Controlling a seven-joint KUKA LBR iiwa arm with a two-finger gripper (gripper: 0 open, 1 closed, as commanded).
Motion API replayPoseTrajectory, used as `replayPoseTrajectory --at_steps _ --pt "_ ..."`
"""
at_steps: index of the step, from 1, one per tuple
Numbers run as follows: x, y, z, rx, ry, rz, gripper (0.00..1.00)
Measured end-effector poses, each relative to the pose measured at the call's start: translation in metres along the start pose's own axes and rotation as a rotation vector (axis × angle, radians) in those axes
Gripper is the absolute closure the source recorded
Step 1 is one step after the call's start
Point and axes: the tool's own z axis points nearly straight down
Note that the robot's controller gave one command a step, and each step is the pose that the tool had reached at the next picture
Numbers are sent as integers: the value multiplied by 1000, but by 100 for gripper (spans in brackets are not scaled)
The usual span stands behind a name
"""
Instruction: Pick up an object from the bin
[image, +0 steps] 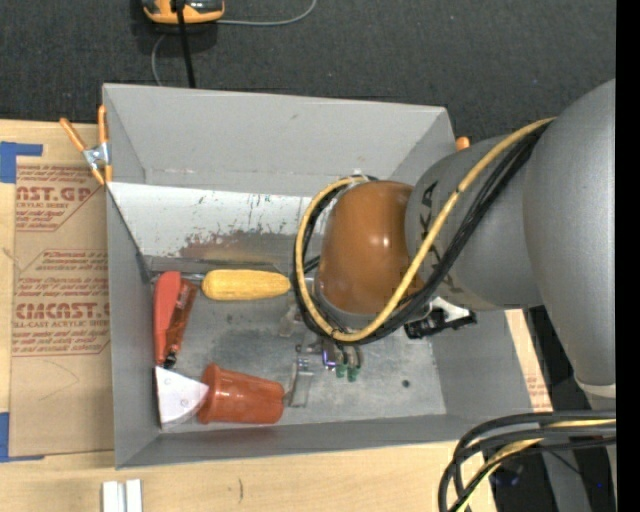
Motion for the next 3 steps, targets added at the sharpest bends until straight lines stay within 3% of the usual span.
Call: replayPoseTrajectory --at_steps 1,2,3 --pt "11 48 63 0 -3 -115 0" --pt "23 64 76 0 1 163 100" --pt "23 64 76 0 1 163 100"
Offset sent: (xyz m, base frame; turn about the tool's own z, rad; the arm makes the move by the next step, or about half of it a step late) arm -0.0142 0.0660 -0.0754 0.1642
